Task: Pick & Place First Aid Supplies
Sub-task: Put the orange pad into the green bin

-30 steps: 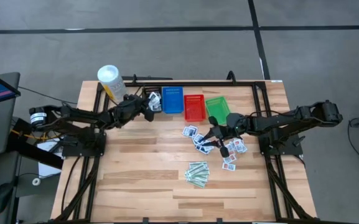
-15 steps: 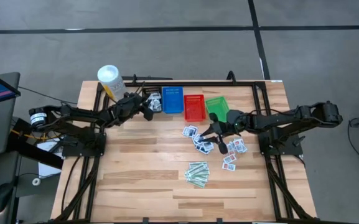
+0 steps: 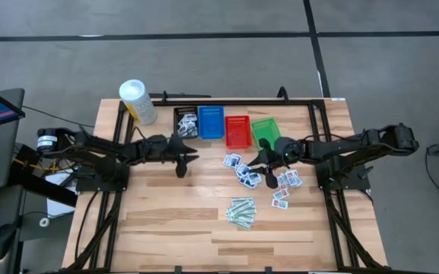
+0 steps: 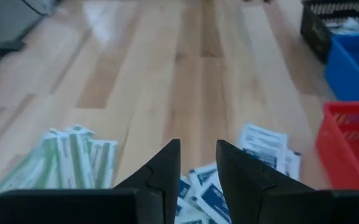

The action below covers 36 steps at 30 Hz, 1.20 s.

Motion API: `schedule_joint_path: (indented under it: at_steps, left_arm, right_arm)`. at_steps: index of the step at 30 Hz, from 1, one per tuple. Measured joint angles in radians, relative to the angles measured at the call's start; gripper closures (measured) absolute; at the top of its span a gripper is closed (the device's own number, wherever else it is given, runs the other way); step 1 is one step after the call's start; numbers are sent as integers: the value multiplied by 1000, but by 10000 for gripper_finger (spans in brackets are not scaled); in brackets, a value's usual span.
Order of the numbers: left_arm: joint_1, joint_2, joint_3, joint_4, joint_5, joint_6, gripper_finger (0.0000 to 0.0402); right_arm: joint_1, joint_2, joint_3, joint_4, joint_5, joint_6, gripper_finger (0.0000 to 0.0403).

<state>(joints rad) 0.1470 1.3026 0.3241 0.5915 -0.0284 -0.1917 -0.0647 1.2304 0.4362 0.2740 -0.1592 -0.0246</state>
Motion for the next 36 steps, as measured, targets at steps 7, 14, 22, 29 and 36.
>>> schedule_joint_path:
  at_steps: [7, 14, 22, 29, 36]
  left_arm:
    - [-112, 0, 0, 46, -41, 0, 284]
    - [-192, 0, 0, 127, -46, 0, 286]
    - [-263, 0, 0, 136, -141, -1, 286]
    - [-277, 0, 0, 152, -189, 7, 286]
    - [-277, 0, 0, 158, -189, 11, 286]
  right_arm:
    - [71, 0, 0, -16, 11, 59, 305]
    - [135, 0, 0, -113, 86, 63, 305]
    - [182, -19, 0, -460, 163, 155, 305]
    - [223, -117, 0, -649, 300, 216, 305]
    - [296, -325, -2, -749, 378, 244, 305]
